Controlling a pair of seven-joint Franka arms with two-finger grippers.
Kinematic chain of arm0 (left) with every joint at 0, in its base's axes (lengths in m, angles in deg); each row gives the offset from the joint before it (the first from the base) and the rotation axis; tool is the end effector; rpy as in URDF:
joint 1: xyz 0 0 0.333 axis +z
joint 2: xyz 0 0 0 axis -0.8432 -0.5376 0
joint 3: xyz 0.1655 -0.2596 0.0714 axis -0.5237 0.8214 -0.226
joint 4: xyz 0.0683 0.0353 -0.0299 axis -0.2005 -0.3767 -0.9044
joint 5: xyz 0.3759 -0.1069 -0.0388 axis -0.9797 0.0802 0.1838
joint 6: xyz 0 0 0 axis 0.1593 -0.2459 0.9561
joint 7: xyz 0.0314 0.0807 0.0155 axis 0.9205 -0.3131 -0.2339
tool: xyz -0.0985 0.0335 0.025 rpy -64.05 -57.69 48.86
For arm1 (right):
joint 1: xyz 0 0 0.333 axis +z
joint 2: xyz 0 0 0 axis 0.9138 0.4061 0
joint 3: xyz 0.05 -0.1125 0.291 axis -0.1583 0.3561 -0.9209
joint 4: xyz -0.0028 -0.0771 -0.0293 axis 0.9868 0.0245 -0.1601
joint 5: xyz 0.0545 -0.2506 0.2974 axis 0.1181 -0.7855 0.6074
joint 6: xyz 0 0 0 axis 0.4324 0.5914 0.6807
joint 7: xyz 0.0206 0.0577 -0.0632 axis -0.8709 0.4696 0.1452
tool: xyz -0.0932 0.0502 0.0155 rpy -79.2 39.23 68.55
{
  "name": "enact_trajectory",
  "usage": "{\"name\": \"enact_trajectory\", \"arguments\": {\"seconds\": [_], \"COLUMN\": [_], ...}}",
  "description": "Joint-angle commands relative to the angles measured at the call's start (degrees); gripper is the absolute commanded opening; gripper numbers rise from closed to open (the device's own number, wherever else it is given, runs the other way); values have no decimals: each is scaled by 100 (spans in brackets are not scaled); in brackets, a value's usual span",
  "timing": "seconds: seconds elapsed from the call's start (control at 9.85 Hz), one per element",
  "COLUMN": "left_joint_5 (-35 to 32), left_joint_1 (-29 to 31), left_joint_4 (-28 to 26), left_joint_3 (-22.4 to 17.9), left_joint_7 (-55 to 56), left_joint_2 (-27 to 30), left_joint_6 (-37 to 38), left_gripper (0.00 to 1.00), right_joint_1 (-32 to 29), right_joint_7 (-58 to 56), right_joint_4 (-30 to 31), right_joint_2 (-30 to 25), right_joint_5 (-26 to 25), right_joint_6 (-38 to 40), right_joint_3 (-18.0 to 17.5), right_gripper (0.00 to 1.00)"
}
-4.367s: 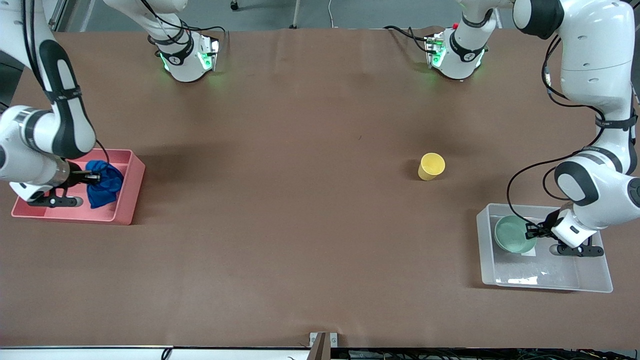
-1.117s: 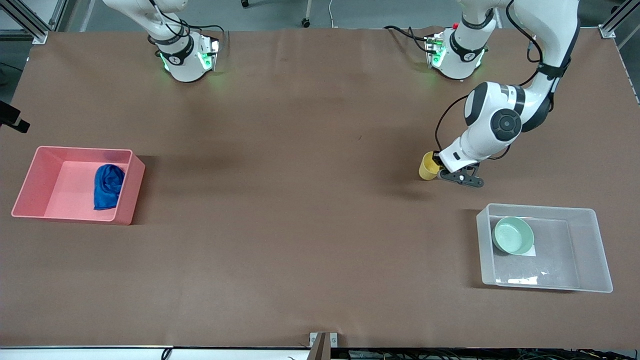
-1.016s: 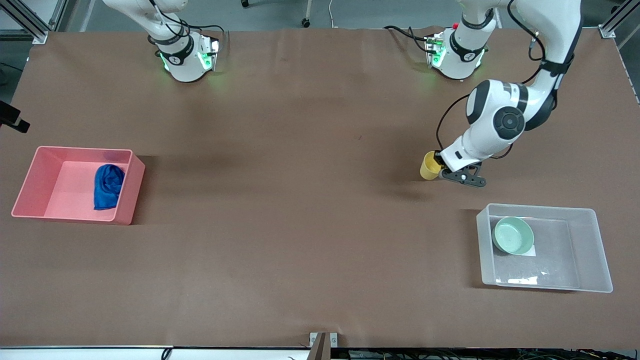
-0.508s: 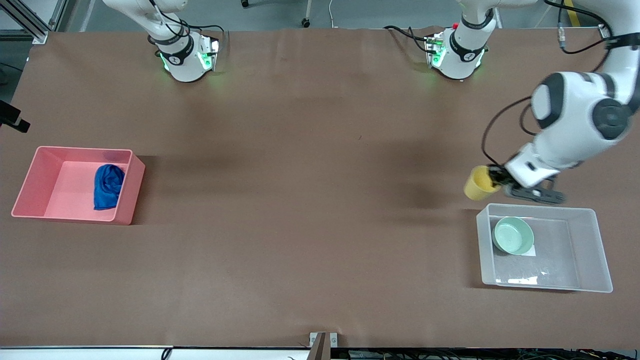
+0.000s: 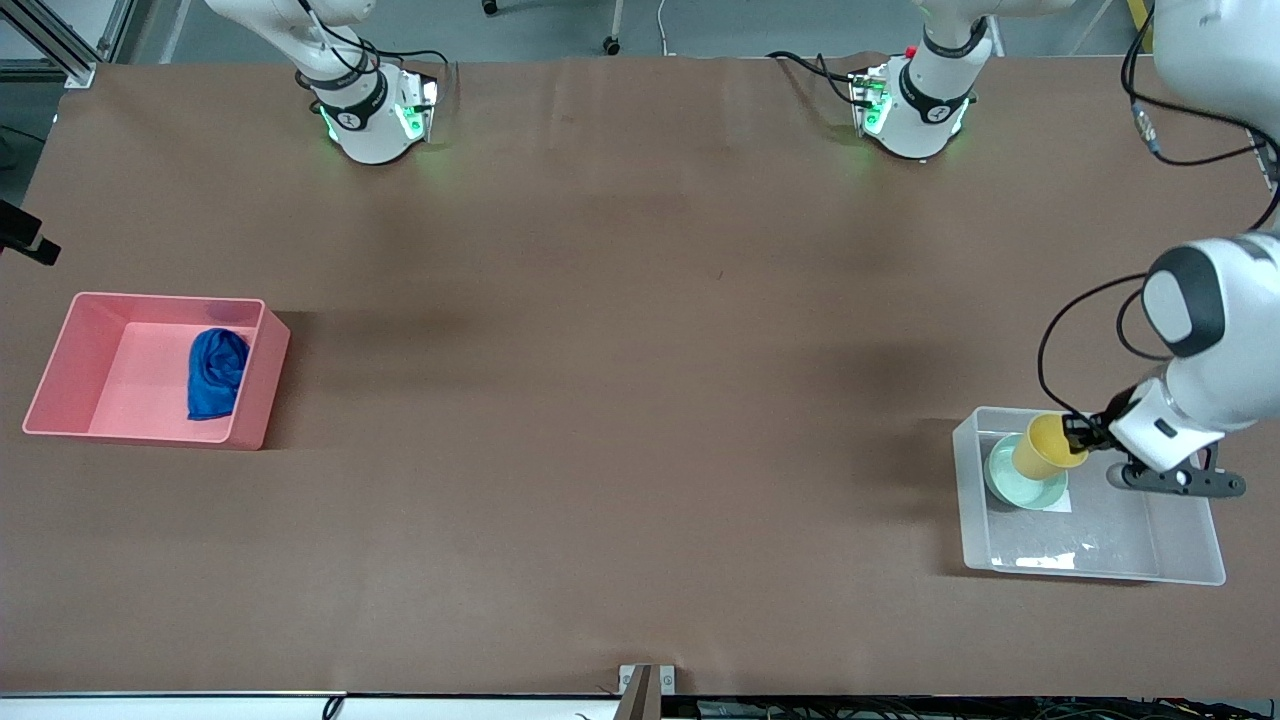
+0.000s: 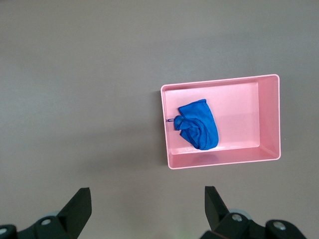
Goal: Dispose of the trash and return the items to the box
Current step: 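Carry the yellow cup with the left gripper over the green bowl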
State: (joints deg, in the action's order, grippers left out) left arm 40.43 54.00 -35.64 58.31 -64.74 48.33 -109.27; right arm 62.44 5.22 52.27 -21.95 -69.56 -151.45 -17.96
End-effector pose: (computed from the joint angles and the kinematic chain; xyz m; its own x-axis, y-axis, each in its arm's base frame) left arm 0.6821 0.0588 0.3387 0.9908 -0.1324 0.0293 -0.1315 -0.9908 -0.0320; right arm 0.5415 -0.0917 0.6614 0.9898 -0.1427 -0.0026 -0.1428 -0.9896 -0.0161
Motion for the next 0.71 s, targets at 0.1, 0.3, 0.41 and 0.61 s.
{"name": "enact_trajectory", "arguments": {"seconds": [0.1,0.3,0.41,0.61], "left_joint_5": [132,132,141,150], "left_joint_1": [40,84,111,146], "left_joint_4": [296,287,261,243], "left_joint_3": [-111,-120,-120,-111], "left_joint_7": [-162,-153,-144,-135], "left_joint_2": [-636,-838,-900,-970], "left_joint_6": [-90,-144,-274,-319], "left_gripper": [1,2,4,33], "right_joint_1": [-27,-27,-27,-27], "right_joint_7": [-53,-53,-53,-53], "right_joint_4": [30,30,30,30], "right_joint_2": [-55,-55,-55,-55], "right_joint_5": [28,28,28,28], "right_joint_6": [33,33,33,41], "right_joint_3": [-15,-15,-15,-15], "right_gripper": [100,100,100,100]}}
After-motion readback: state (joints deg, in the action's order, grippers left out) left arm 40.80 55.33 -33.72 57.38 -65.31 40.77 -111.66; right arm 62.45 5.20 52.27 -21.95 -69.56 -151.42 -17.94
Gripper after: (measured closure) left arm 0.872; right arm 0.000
